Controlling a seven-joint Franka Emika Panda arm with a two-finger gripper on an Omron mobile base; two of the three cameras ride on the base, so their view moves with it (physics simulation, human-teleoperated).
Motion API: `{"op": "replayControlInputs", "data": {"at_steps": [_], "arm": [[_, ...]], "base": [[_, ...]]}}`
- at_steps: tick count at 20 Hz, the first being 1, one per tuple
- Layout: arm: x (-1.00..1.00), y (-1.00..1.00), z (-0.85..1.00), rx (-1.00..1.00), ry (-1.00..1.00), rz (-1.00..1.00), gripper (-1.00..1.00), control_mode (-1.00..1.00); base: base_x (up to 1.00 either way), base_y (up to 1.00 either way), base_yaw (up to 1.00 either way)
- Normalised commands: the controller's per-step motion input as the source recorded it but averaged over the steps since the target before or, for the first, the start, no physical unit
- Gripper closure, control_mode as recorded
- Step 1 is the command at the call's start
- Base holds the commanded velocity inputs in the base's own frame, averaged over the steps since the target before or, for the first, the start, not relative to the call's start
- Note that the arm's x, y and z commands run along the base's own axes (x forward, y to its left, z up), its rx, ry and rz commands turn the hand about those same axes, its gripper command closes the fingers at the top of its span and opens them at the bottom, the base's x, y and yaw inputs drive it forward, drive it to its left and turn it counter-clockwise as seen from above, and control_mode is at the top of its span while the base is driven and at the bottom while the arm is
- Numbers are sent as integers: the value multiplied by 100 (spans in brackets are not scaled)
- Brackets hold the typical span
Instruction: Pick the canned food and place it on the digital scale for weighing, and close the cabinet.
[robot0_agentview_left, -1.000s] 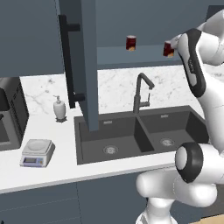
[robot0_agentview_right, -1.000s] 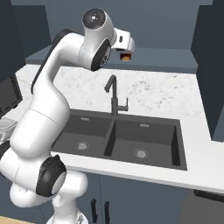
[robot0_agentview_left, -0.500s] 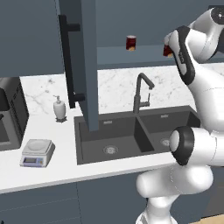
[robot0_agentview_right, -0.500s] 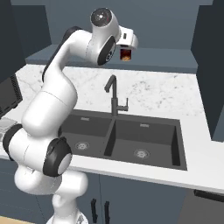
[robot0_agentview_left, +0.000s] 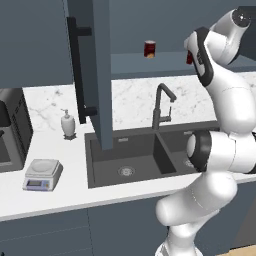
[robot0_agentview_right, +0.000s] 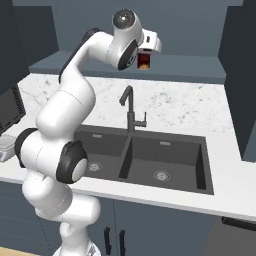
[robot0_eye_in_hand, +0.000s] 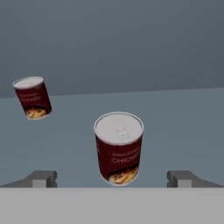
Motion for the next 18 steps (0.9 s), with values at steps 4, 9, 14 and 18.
{"op": "replayControlInputs", "data": {"at_steps": [4, 9, 14, 18], "arm": [[7, 0, 0, -1, 0, 0, -100, -100], [0, 0, -9, -2, 1, 0, -100, -100], [0, 0, -28, -5, 6, 0, -100, -100], [3, 0, -10, -4, 1, 0, -100, -100]], "base": [[0, 0, 0], [0, 0, 0], [0, 0, 0], [0, 0, 0]]}}
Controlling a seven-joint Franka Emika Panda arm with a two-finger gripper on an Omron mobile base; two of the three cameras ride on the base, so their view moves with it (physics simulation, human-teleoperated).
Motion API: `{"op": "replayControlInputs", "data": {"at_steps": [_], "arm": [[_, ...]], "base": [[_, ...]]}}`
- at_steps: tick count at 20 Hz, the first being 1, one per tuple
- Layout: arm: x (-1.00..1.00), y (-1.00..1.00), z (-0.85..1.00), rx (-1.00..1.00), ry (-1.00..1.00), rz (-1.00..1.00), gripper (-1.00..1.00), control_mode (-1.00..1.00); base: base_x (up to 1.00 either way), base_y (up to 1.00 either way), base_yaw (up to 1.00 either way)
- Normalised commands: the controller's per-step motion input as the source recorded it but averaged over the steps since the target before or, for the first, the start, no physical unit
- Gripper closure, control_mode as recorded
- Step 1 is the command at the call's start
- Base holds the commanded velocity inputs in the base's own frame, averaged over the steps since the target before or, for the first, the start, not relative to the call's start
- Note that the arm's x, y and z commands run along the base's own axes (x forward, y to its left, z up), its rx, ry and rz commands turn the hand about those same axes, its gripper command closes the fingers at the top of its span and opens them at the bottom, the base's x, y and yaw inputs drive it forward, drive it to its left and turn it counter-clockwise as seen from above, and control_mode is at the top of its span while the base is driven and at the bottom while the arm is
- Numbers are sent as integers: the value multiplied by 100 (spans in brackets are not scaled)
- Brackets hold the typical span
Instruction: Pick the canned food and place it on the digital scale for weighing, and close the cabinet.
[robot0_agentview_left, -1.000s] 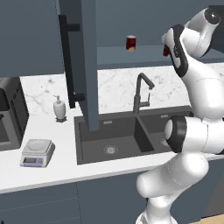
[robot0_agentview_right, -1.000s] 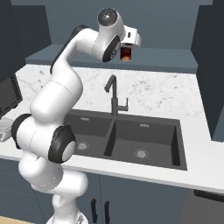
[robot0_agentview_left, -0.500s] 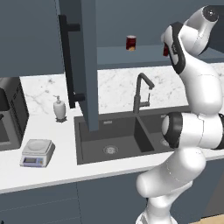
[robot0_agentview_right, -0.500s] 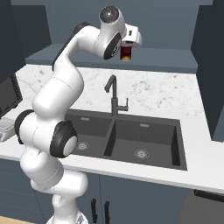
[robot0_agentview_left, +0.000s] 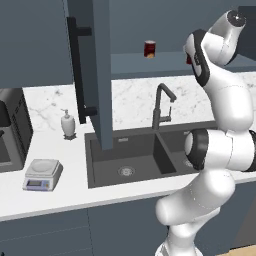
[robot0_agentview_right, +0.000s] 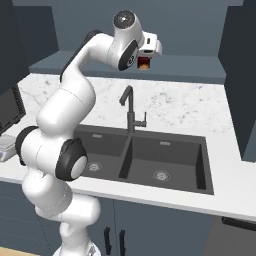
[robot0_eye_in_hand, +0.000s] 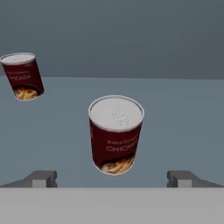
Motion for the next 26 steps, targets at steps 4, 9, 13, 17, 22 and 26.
{"op": "replayControlInputs", "data": {"at_steps": [4, 9, 13, 17, 22, 26], "arm": [[24, 0, 0, -1, 0, 0, -100, -100], [31, 0, -1, 0, 0, 0, -100, -100], [28, -1, 0, 0, 0, 0, -100, -100], [15, -13, 0, 0, 0, 0, -100, -100], [11, -16, -8, 0, 2, 0, -100, -100], [26, 0, -36, 0, 0, 0, -100, -100]], "base": [[0, 0, 0], [0, 0, 0], [0, 0, 0], [0, 0, 0], [0, 0, 0], [0, 0, 0]]}}
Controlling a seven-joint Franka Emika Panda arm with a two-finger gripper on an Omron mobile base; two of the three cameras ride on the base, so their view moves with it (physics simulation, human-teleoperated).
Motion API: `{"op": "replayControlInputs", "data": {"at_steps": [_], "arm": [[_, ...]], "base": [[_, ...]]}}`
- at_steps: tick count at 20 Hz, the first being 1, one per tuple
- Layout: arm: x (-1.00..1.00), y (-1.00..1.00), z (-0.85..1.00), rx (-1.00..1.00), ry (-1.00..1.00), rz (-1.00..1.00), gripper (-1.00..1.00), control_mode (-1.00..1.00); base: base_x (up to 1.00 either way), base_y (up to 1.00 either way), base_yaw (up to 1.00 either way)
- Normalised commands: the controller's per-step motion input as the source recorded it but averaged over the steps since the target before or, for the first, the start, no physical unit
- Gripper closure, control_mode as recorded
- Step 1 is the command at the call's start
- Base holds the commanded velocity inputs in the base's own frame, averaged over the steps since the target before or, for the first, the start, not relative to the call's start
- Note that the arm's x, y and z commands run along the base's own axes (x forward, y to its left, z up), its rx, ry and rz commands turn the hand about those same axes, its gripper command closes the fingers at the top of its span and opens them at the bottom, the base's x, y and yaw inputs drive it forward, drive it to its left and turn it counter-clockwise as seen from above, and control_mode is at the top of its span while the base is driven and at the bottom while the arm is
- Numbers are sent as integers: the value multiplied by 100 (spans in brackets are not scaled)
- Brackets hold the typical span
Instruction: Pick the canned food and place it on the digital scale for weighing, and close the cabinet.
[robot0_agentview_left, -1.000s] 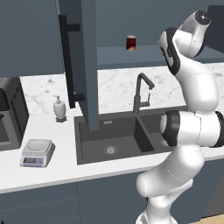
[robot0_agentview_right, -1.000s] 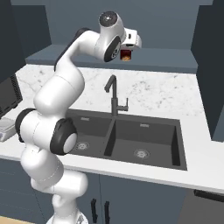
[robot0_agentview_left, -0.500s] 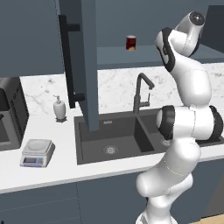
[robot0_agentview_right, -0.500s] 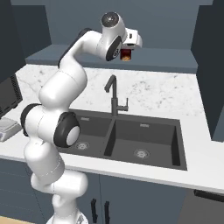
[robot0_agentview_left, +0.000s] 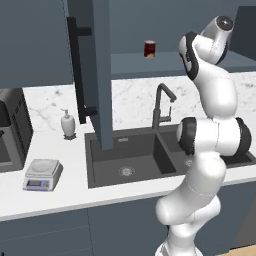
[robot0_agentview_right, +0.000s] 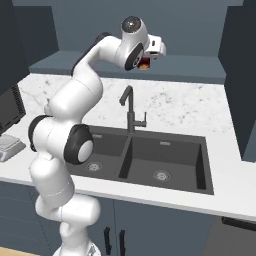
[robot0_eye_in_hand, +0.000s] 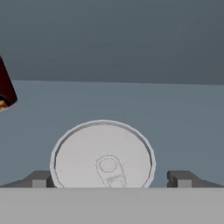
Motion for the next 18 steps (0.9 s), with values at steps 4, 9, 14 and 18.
{"op": "replayControlInputs", "data": {"at_steps": [4, 9, 14, 18], "arm": [[26, 0, -34, -2, 0, 0, -100, -100], [13, 0, -23, -2, 0, 0, 100, -100], [-7, 19, -43, -11, -10, 3, 100, -100], [-91, 71, -56, -13, -32, 11, 100, -100]], "base": [[0, 0, 0], [0, 0, 0], [0, 0, 0], [0, 0, 0]]}}
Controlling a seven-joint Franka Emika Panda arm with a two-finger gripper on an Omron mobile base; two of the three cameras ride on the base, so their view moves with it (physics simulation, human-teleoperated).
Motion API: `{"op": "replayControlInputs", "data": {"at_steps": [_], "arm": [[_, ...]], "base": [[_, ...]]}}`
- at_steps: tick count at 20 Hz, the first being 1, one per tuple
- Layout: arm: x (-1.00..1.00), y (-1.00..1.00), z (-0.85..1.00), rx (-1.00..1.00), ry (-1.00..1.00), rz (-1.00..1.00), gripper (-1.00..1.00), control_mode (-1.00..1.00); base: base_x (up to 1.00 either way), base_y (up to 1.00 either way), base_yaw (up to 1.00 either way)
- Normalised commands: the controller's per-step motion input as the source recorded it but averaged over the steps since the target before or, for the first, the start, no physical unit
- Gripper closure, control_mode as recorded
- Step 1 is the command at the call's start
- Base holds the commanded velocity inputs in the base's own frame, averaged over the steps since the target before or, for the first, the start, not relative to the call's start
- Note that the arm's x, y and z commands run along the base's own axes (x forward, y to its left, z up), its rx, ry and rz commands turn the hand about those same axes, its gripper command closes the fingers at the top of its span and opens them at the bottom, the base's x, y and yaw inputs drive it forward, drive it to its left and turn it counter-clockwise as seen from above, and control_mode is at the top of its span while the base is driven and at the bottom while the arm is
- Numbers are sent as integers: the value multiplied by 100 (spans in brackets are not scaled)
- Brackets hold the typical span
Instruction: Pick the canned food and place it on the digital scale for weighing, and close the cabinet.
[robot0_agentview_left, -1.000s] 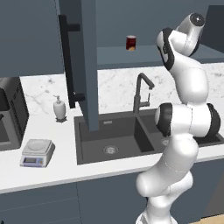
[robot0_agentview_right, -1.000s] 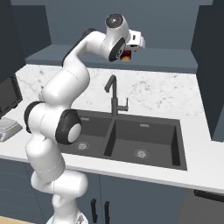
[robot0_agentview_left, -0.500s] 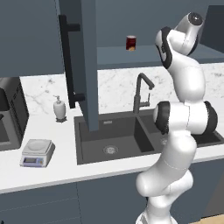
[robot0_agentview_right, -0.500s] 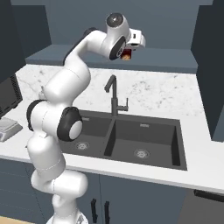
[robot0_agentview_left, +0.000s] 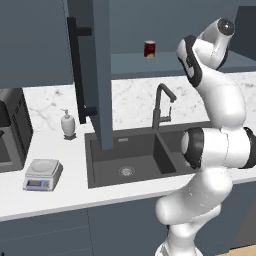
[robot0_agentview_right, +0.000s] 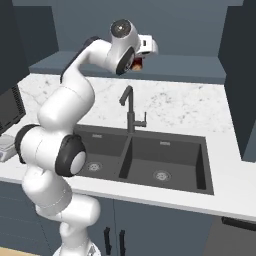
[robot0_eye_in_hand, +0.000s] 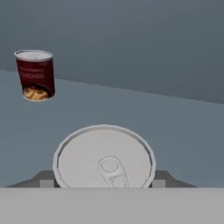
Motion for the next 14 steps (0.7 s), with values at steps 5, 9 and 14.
{"op": "replayControlInputs", "data": {"at_steps": [5, 9, 14], "arm": [[-100, 63, -12, -3, -35, 8, 100, -100], [-100, 0, 56, -6, -14, 3, 100, -100], [-100, -21, 38, -1, 0, 0, 100, -100]], "base": [[0, 0, 0], [0, 0, 0], [0, 0, 0]]}}
